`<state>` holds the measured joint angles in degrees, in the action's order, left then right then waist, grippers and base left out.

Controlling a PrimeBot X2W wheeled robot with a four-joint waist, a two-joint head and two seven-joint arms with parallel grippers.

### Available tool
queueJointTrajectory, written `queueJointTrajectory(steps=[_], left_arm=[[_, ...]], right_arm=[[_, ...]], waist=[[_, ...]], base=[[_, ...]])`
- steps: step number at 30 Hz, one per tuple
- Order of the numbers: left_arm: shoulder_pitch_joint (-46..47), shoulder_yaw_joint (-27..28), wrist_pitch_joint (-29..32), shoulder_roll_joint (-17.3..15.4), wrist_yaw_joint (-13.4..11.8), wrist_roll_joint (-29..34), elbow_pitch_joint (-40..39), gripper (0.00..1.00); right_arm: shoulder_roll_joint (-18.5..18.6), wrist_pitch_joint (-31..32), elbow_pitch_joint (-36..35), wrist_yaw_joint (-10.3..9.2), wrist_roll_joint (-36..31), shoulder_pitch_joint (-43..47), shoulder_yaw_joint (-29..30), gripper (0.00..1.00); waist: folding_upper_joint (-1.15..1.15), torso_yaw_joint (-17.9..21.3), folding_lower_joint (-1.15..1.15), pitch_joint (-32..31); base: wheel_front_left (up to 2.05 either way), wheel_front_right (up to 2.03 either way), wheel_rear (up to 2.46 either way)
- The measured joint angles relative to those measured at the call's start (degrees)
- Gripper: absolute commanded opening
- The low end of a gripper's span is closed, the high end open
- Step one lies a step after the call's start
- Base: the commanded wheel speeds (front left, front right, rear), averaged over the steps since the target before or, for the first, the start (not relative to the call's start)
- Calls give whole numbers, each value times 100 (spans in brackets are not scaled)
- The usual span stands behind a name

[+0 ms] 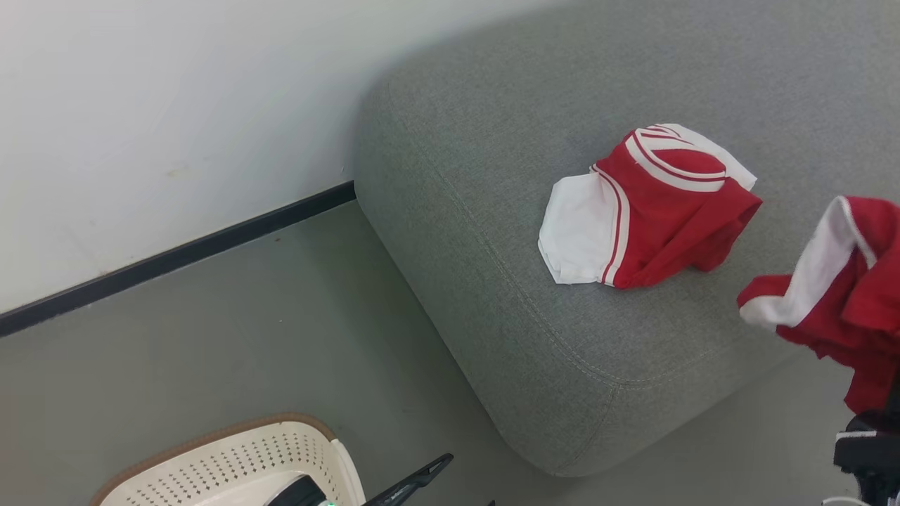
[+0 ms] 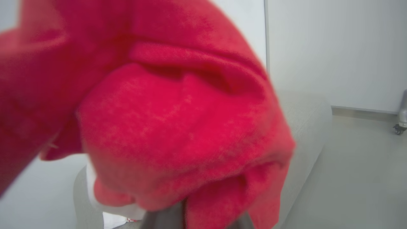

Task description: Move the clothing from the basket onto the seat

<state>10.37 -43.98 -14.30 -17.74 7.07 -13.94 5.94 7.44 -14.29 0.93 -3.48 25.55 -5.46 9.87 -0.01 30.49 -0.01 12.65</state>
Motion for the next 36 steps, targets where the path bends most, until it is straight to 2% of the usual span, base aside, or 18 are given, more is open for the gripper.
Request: queueJointTrajectory(steps=[9,20,30,36], left_arm=[[149,55,-1,-268,0,11,-108,100],[158,76,-1,-570,7,19,-312,100],[235,85,-1,-813,8,52,-469,100],[274,96,-1,-922,8,55,-531,100]], right_arm=[[124,-25,723,303,616,-1123,294,0],[590,-42,1611,504,727,-2711,372,0],[964,-41,2588,498,778,-3884,470,0],[1032,-42,3052,423,661,-4404,401,0]], waist=[[0,-234,0,349],[0,-510,0,739],[0,-646,0,1104],[0,-756,0,1331]], base=[[0,0,0],[0,0,0],[0,0,0],[0,0,0]])
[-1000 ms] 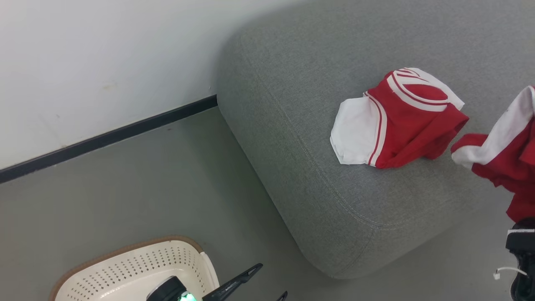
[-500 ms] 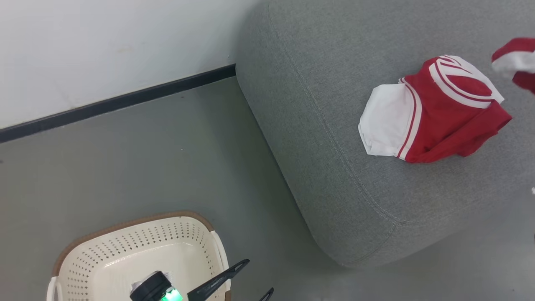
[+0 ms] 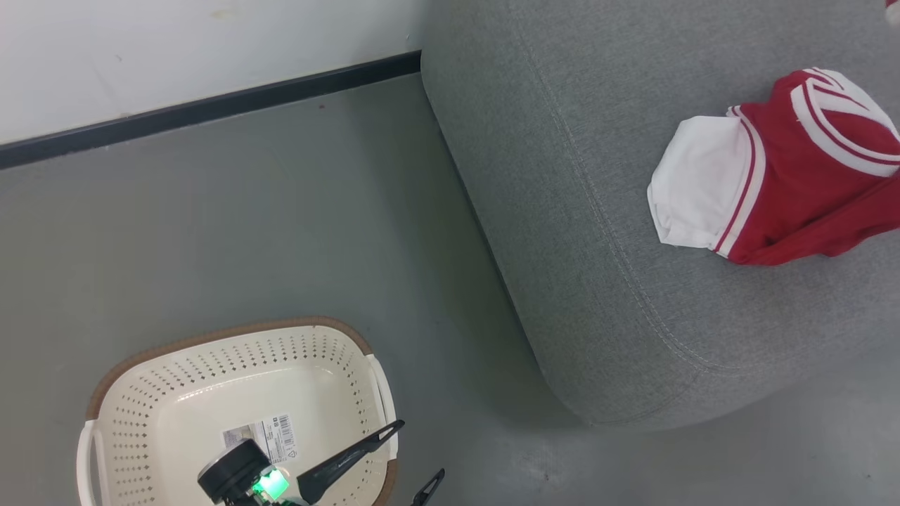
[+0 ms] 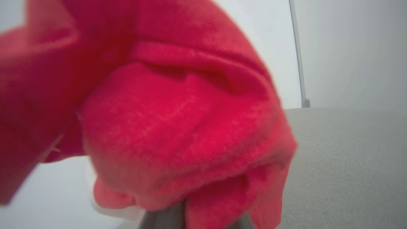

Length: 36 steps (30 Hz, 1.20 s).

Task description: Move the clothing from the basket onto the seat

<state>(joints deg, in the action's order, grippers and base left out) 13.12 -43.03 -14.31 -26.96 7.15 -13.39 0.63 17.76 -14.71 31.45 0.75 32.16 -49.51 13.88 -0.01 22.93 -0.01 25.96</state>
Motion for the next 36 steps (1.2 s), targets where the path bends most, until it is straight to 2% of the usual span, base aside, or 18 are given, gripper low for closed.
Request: queueJointTrajectory(steps=[6,15,27,28,29,30,36], left_arm=[[112,51,0,-51,1,-2,-80,100],[240,230,0,-172,21,-68,-164,100],[240,263,0,-237,35,-78,-183,100],[240,264,0,-241,35,-78,-183,100],[240,266,0,-244,35,-78,-183,100],[240,269,0,-245,35,-79,-183,100],[240,280,0,-259,35,-109,-176,100]], right_arm=[[234,2,698,-187,-21,-485,55,0],[249,261,1837,-457,-45,-682,14,0],[163,556,2747,-489,-41,-1012,-52,0],[163,553,2799,-522,-41,-1017,-36,35],[163,546,2835,-530,-42,-1021,-34,43],[164,520,2859,-530,-43,-1024,-37,100],[151,455,3034,-528,-114,-1184,-174,100]], waist=[[0,-152,1,192],[0,-332,0,477],[1,-392,1,627],[0,-390,0,631],[0,-387,1,634],[1,-384,1,636],[0,-353,1,609]], base=[[0,0,0],[0,0,0],[0,0,0],[0,0,0],[0,0,0],[0,0,0],[0,0,0]])
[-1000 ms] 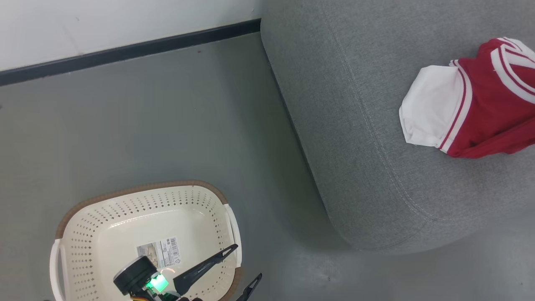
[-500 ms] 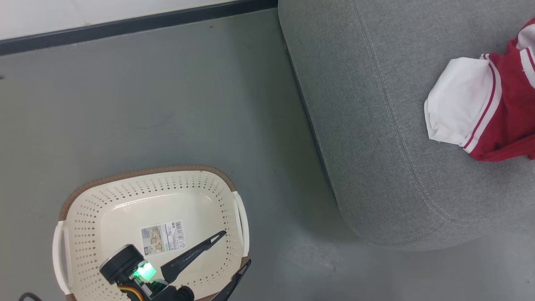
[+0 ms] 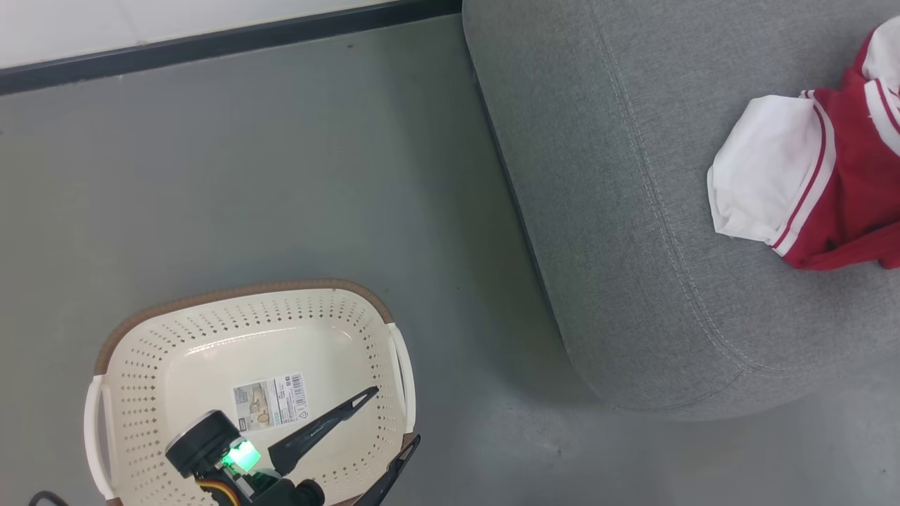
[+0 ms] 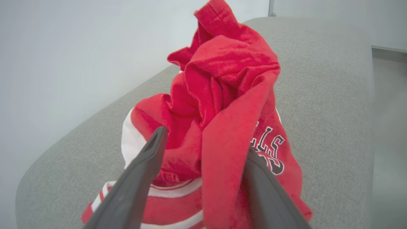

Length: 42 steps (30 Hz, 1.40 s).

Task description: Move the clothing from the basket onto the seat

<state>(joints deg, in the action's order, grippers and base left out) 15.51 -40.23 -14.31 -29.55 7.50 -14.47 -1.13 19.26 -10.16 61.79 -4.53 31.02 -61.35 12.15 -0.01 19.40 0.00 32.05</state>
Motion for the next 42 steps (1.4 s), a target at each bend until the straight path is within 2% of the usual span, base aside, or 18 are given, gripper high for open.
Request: queueJointTrajectory(steps=[11,16,23,27,30,33,42], left_arm=[[1,-77,0,131,0,-3,65,100],[15,-111,0,310,0,-24,185,100],[46,-124,0,571,0,-68,344,100],[44,-124,0,746,0,-225,480,100],[42,-124,0,917,0,-270,598,100],[40,-119,0,1026,-1,-312,665,100],[-140,44,0,1475,-93,-431,991,100]], right_arm=[[-13,-160,192,213,-333,-153,-392,100],[-126,-288,169,401,-569,-169,-630,100],[-101,-410,-135,622,-749,-230,-803,100],[-116,-454,-488,788,-920,-221,-969,100],[-78,-454,-1087,859,-1501,2,-1446,100],[-78,-454,-1501,917,-1702,206,-1607,100],[-183,-454,-3070,1060,-2128,1701,-2180,100]], waist=[[0,48,0,-214],[0,51,1,-428],[1,52,0,-765],[1,51,0,-997],[1,44,1,-1196],[1,37,1,-1341],[2,-38,1,-2049]], base=[[0,0,0],[0,0,0],[0,0,0],[0,0,0],[0,0,0],[0,0,0],[0,0,0]])
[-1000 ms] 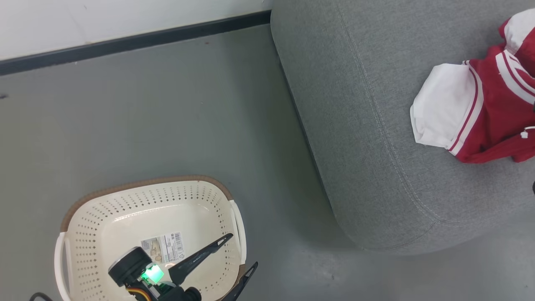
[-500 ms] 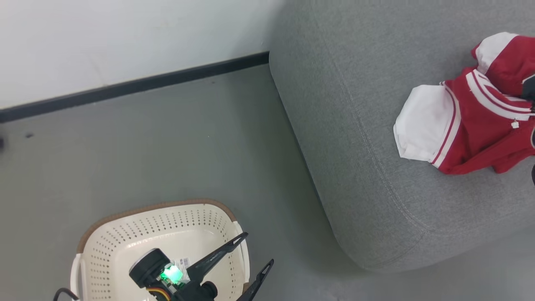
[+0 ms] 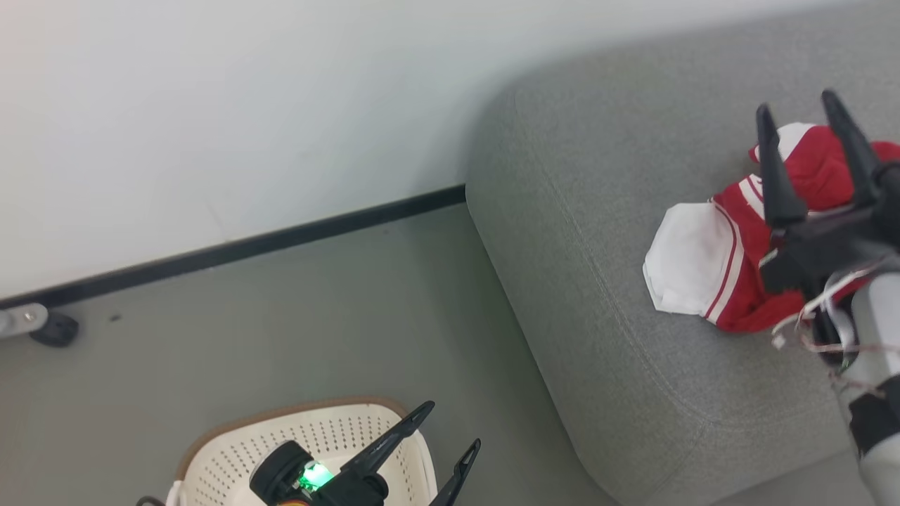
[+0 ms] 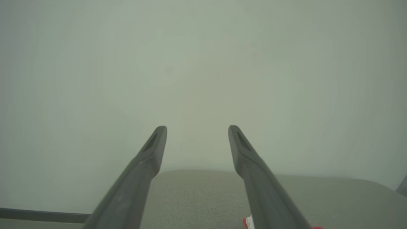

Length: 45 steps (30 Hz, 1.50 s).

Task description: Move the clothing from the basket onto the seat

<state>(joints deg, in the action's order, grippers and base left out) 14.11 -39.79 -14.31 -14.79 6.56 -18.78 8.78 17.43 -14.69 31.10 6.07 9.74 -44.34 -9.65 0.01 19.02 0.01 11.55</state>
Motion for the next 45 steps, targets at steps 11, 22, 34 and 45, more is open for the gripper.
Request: queueJointTrajectory(steps=[11,22,34,45], left_arm=[[-491,223,0,322,-156,-235,263,100],[-657,470,0,422,-266,-244,348,100],[-881,1112,0,467,-721,-288,693,100],[-1006,1651,0,509,-968,-391,1065,100]], right_arm=[[11,0,-1693,49,256,1890,100,100],[-174,-1,-2805,11,580,3459,367,100],[-781,0,-2958,-212,820,4306,533,100],[-1023,0,-2695,-311,760,4534,512,100]], waist=[[0,-174,1,-896],[0,-527,0,-1362],[-1,-1078,-1,-1406],[-2,-1613,-1,-1435]], base=[[0,0,0],[0,0,0],[0,0,0],[0,0,0]])
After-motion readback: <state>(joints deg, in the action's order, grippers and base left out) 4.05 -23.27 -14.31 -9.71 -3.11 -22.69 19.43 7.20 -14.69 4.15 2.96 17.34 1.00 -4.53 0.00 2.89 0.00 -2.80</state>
